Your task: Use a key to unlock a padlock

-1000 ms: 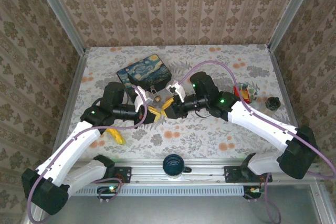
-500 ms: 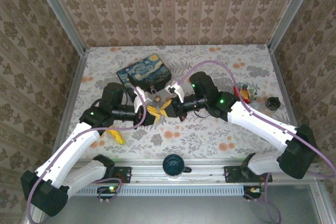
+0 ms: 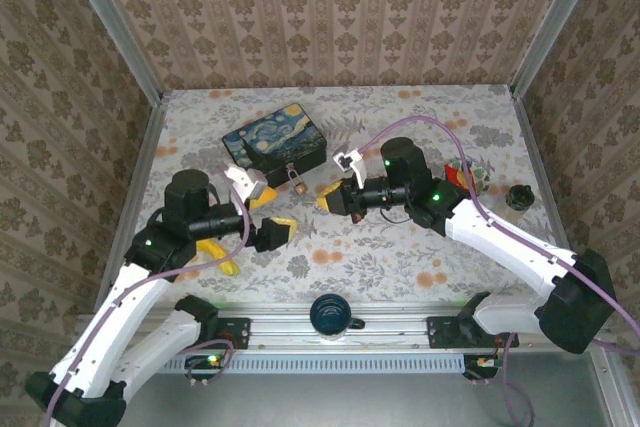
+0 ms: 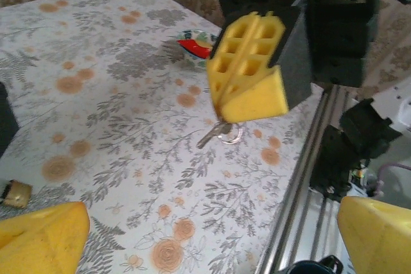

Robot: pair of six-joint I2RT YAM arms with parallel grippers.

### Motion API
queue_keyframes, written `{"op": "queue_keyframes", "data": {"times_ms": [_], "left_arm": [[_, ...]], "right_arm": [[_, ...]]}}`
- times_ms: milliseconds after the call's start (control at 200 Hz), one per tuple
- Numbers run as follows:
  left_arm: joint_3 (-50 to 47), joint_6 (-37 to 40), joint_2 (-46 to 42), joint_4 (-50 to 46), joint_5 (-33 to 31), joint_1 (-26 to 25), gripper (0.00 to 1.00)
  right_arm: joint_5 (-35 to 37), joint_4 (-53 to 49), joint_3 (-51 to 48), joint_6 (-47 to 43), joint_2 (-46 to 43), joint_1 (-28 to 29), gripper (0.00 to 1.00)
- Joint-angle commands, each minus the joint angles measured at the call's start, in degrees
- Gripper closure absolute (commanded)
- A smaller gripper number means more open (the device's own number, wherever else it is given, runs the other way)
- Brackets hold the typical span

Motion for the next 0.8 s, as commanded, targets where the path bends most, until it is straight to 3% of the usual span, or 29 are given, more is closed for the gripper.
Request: {"op": "queue_keyframes", "data": {"times_ms": [0,125,290,345,485,795], "left_arm": [[-0.39,-4.15,0.00,2.59,-5.42,0.41,0.00],[-1.26,-7.93,0.30,6.03,-8.70,0.58,0.00],[-2.30,-11.69,1.51,12.97,-4.50,0.81,0.00],[-3.01,-12.59,2.38,16.43,-0.50,0.85,0.05],[-2.86,-13.57,5.90,20.15,7.11,0.86,0.33],[-3.16,-14.96,10.68,22.08,15.46,0.91,0.36]], "right_arm": [[1.23,2.39,-0.34,2.99,-1.10,-0.31,1.00],[1.01,2.80,-0.80,4.11,-1.59,-0.49,1.00],[1.29,4.83,-2.62,5.23,-2.42,-0.58,1.00],[0.98,6.54,-3.13,6.00,-2.44,-0.58,1.00],[0.84,9.24,-4.08,7.63,-2.72,-0.58,1.00],[-3.87,17.82,-6.46,14.07,-3.59,-1.75,1.00]]}}
